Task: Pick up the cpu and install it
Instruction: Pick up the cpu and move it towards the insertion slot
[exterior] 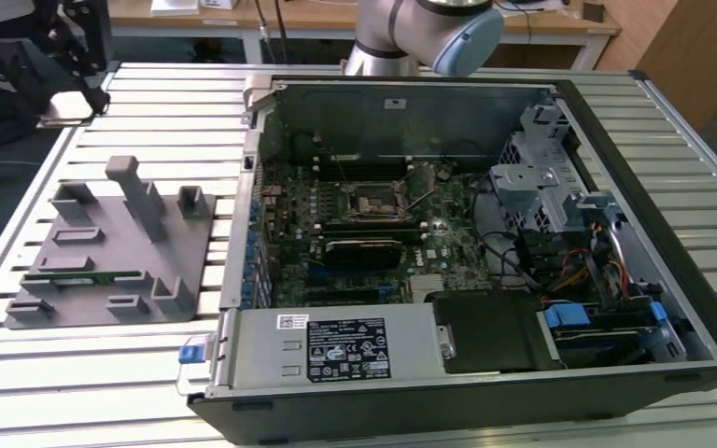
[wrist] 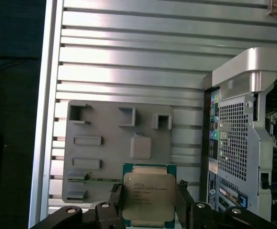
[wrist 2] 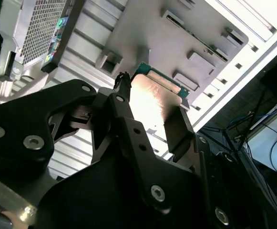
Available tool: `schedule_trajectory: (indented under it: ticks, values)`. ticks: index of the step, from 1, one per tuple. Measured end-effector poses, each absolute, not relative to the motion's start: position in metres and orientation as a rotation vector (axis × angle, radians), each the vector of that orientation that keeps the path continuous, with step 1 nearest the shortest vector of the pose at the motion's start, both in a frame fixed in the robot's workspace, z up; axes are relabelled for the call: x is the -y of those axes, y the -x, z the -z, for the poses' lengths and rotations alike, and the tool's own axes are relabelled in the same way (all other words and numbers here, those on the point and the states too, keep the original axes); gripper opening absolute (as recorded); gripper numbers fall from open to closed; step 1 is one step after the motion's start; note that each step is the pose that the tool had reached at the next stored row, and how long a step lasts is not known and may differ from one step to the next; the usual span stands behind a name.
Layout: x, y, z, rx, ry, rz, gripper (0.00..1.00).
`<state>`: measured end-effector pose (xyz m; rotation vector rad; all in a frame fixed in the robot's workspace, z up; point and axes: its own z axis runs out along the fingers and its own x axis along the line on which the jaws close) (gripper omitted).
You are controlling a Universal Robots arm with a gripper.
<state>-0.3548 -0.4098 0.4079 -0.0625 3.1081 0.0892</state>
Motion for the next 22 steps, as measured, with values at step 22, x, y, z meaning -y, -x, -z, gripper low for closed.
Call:
schedule_trajectory:
  ticks: [22]
  values:
    - [0.409, 0.256, -0.390, -3.092, 0.063, -0.088, 0.53]
